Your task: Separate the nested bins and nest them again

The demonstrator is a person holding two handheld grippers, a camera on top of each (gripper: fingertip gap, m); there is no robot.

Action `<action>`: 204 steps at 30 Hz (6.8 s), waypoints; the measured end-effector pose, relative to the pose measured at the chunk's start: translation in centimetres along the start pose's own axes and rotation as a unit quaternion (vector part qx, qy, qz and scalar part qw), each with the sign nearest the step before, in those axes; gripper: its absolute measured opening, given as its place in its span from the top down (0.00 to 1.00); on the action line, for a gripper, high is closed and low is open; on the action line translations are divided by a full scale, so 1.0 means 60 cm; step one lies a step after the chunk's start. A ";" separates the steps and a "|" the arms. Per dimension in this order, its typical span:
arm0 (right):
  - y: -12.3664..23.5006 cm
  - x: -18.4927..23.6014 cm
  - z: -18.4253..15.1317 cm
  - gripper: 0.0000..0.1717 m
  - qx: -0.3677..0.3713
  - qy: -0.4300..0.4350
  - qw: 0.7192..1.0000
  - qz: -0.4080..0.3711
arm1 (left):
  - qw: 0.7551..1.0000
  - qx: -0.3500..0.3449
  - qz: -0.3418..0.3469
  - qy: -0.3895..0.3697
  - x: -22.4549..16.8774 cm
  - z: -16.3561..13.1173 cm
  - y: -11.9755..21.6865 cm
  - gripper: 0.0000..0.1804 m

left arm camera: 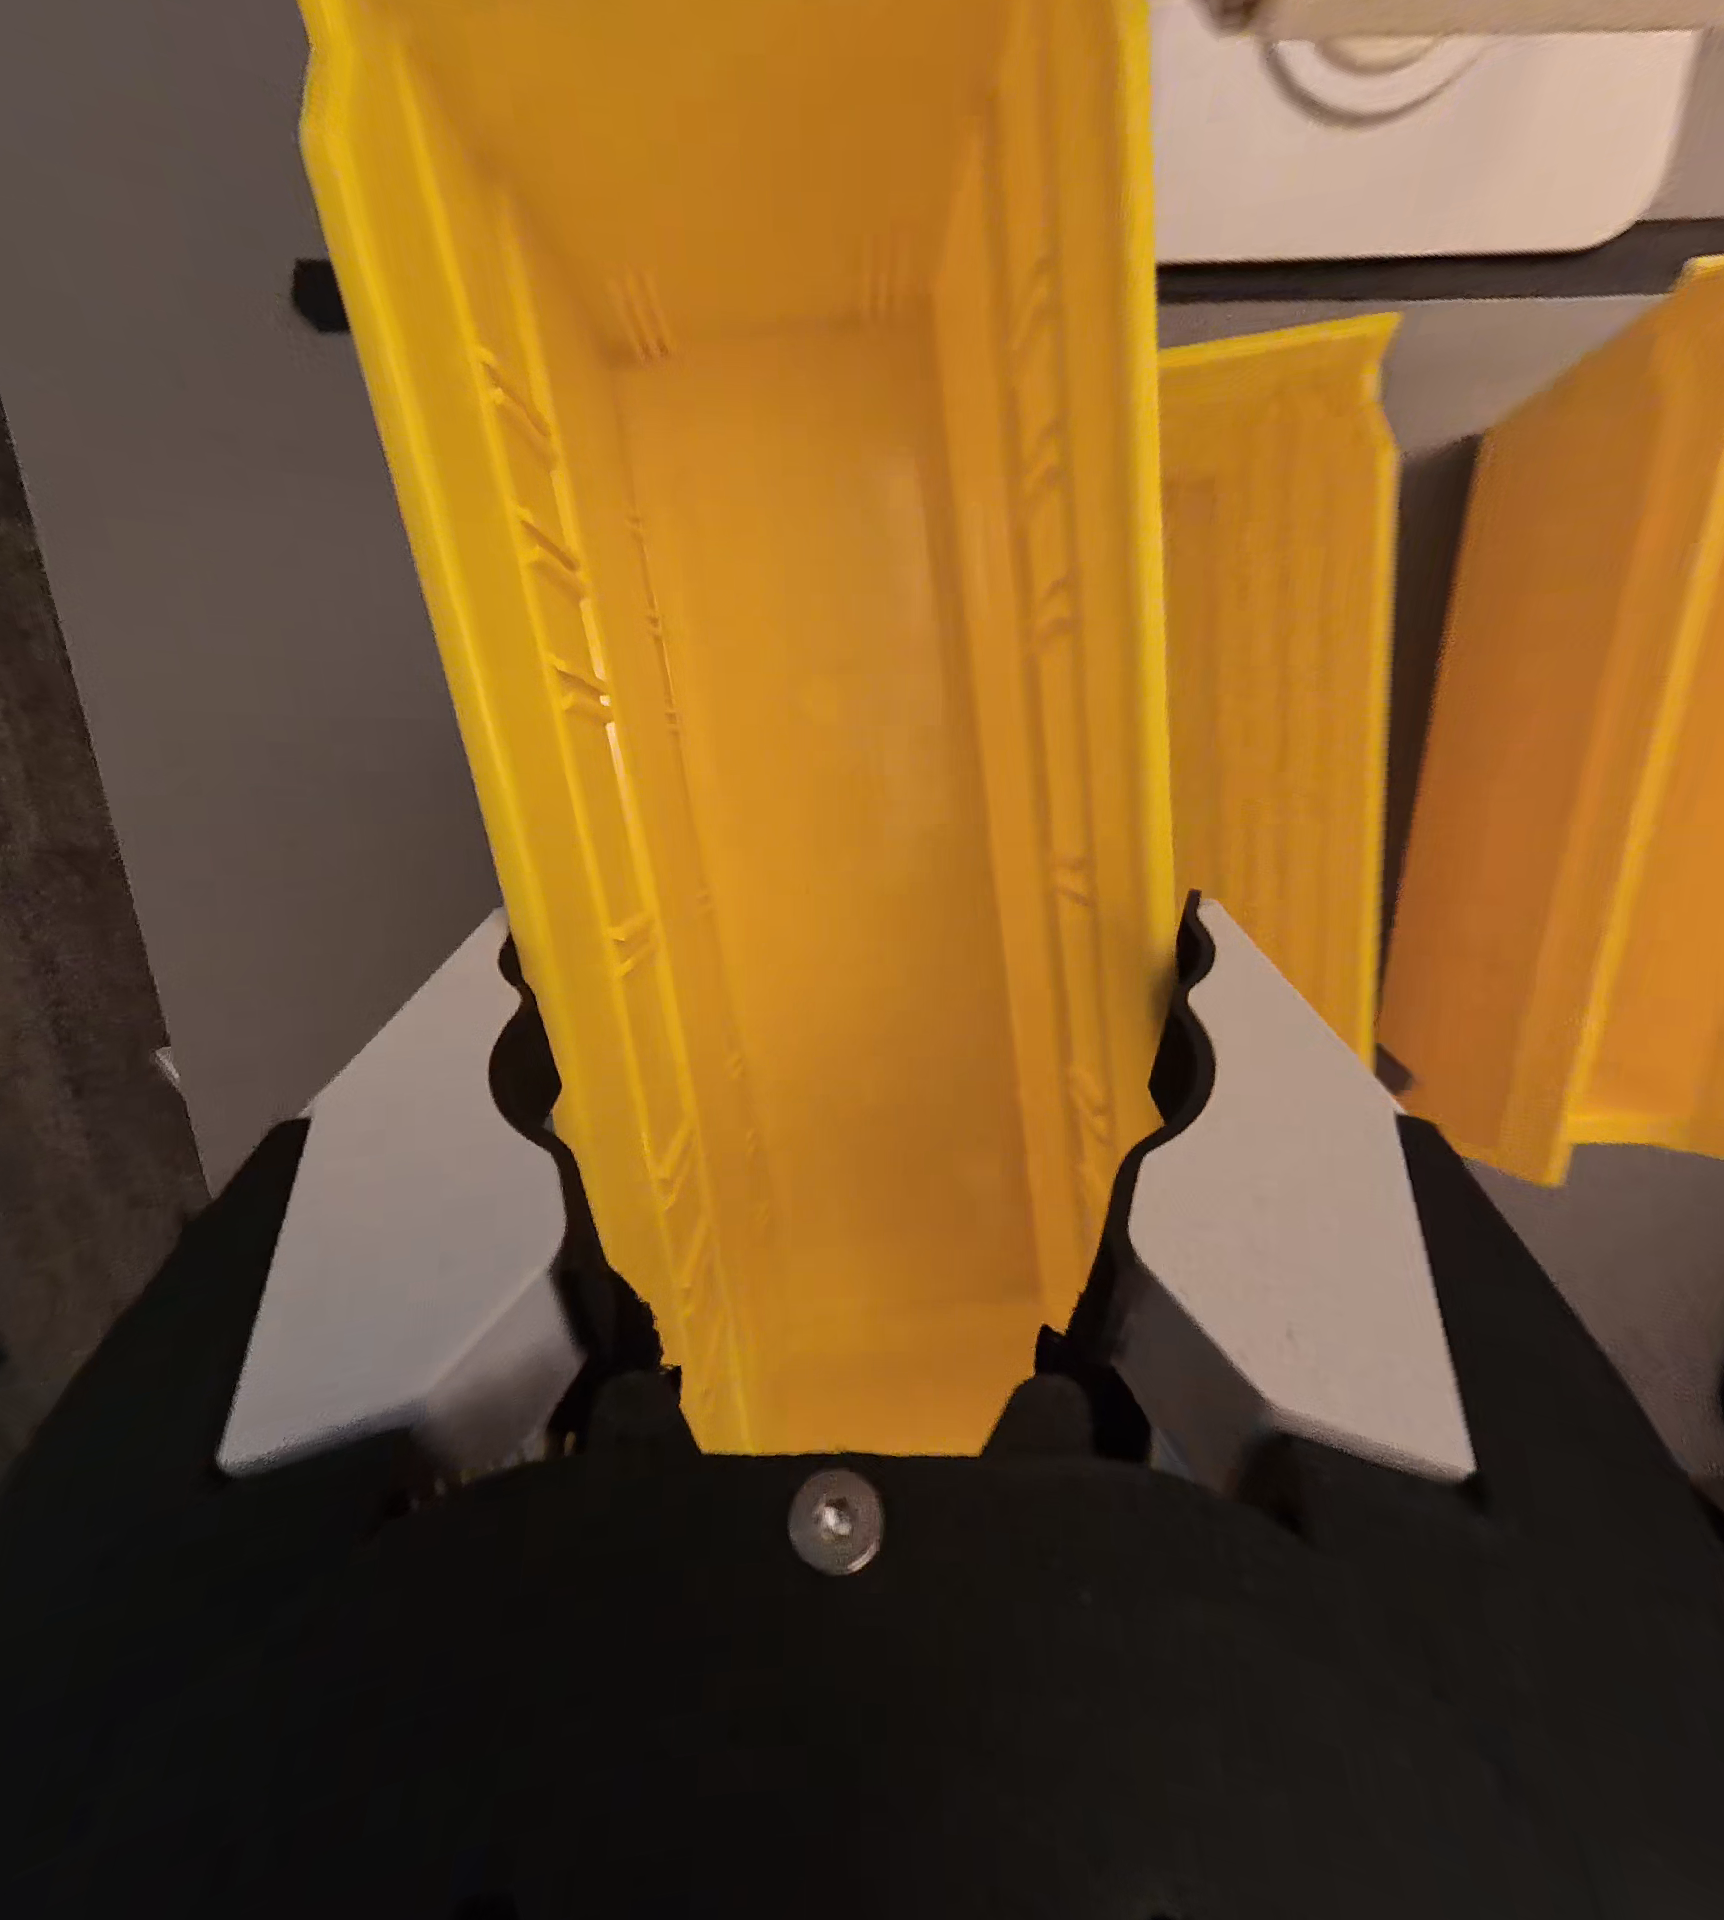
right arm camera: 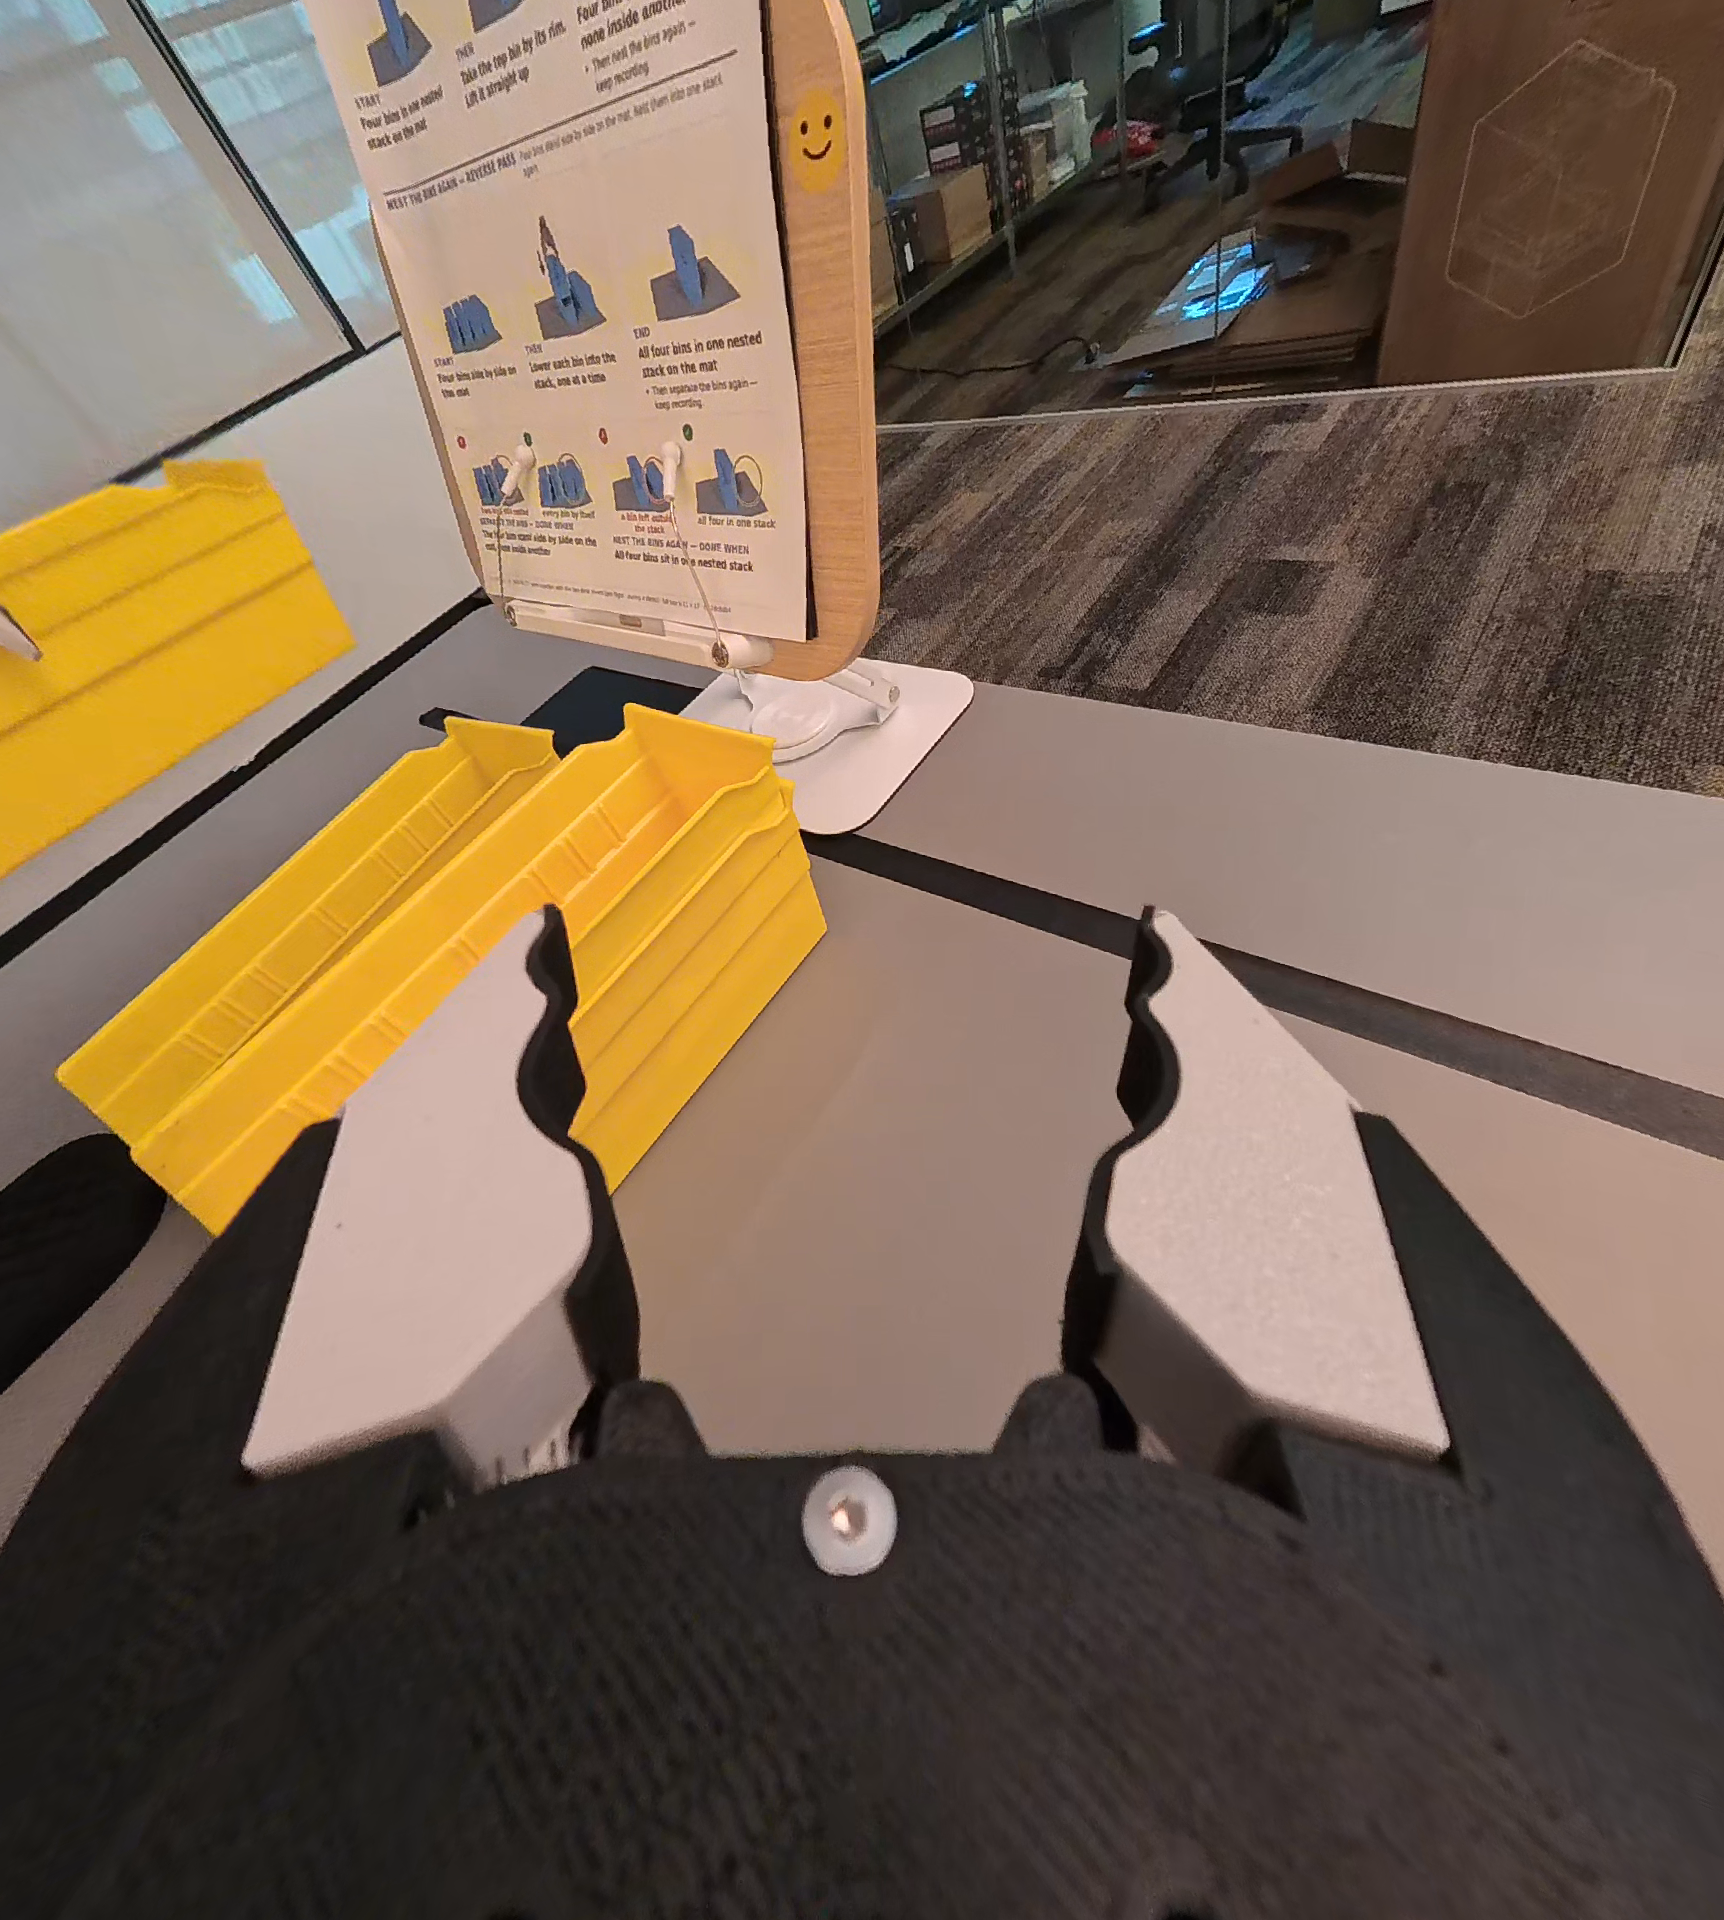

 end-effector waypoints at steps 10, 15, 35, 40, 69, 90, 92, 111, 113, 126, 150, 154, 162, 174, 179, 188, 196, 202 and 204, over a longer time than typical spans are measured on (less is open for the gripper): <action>-0.011 0.001 -0.005 0.38 0.013 0.006 1.000 -0.009 | 0.999 0.013 0.032 -0.038 0.092 -0.045 -0.178 0.35; -0.019 0.004 -0.006 0.38 0.021 0.012 1.000 -0.015 | 0.998 0.036 0.026 -0.052 0.110 -0.064 -0.242 0.34; -0.066 0.011 -0.029 0.38 0.082 0.046 0.994 -0.052 | 0.991 -0.048 -0.092 -0.084 0.117 -0.056 -0.216 0.26; -0.076 0.009 -0.034 0.38 0.097 0.057 0.991 -0.077 | 0.947 -0.231 -0.176 -0.138 0.069 -0.018 -0.115 0.40; -0.059 0.143 -0.042 0.45 0.087 0.010 0.980 -0.177 | 0.707 -0.571 -0.328 -0.259 -0.118 -0.054 0.061 0.59; -0.332 0.295 -0.078 0.18 0.440 -0.107 0.859 -0.239 | 0.709 -0.504 -0.397 -0.294 -0.049 -0.087 0.046 0.53; -0.333 0.290 -0.082 0.20 0.448 -0.111 0.848 -0.261 | 0.707 -0.502 -0.401 -0.296 -0.050 -0.087 0.046 0.53; -0.331 0.285 -0.110 0.33 0.514 -0.169 0.784 -0.303 | 0.695 -0.504 -0.417 -0.298 -0.057 -0.087 0.050 0.56; -0.332 0.286 -0.107 0.33 0.514 -0.175 0.784 -0.300 | 0.699 -0.499 -0.416 -0.299 -0.058 -0.086 0.047 0.56; -0.321 0.291 -0.077 0.34 0.510 -0.173 0.793 -0.284 | 0.717 -0.488 -0.395 -0.303 -0.061 -0.080 0.036 0.57; -0.180 0.266 0.063 0.34 0.411 -0.138 0.857 -0.280 | 0.766 -0.556 -0.201 -0.255 -0.082 -0.036 0.035 0.45; -0.114 0.214 0.072 0.34 0.377 -0.164 0.863 -0.293 | 0.771 -0.566 -0.161 -0.245 -0.091 -0.032 0.038 0.42; -0.039 0.114 0.018 0.34 0.348 -0.201 0.862 -0.308 | 0.772 -0.570 -0.131 -0.250 -0.121 -0.032 0.041 0.42; -0.061 0.022 -0.155 0.34 0.396 -0.168 0.840 -0.332 | 0.778 -0.535 -0.161 -0.286 -0.164 -0.043 0.037 0.42; -0.079 0.014 -0.168 0.34 0.383 -0.154 0.849 -0.329 | 0.778 -0.531 -0.167 -0.292 -0.171 -0.048 0.040 0.42; -0.113 0.020 -0.174 0.26 0.364 -0.132 0.862 -0.327 | 0.785 -0.515 -0.173 -0.299 -0.181 -0.049 0.035 0.42; -0.081 0.116 -0.027 0.19 0.186 -0.005 0.948 -0.258 | 0.755 -0.499 -0.320 -0.281 -0.217 -0.079 0.067 0.42; 0.044 0.210 0.110 0.19 -0.121 0.163 0.956 -0.212 | 0.753 -0.498 -0.335 -0.269 -0.246 -0.091 0.076 0.43; 0.085 0.221 0.121 0.20 -0.197 0.196 0.938 -0.208 | 0.755 -0.494 -0.332 -0.274 -0.255 -0.095 0.076 0.43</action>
Point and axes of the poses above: each gripper's, where its closed fingertips meet, y back along the fingers, z out of its top, x = y × z across the jaws, the point moved 6 cm from there along y, back along the fingers, and after that the axes turned 7 degrees about x, right-handed, at the moved point
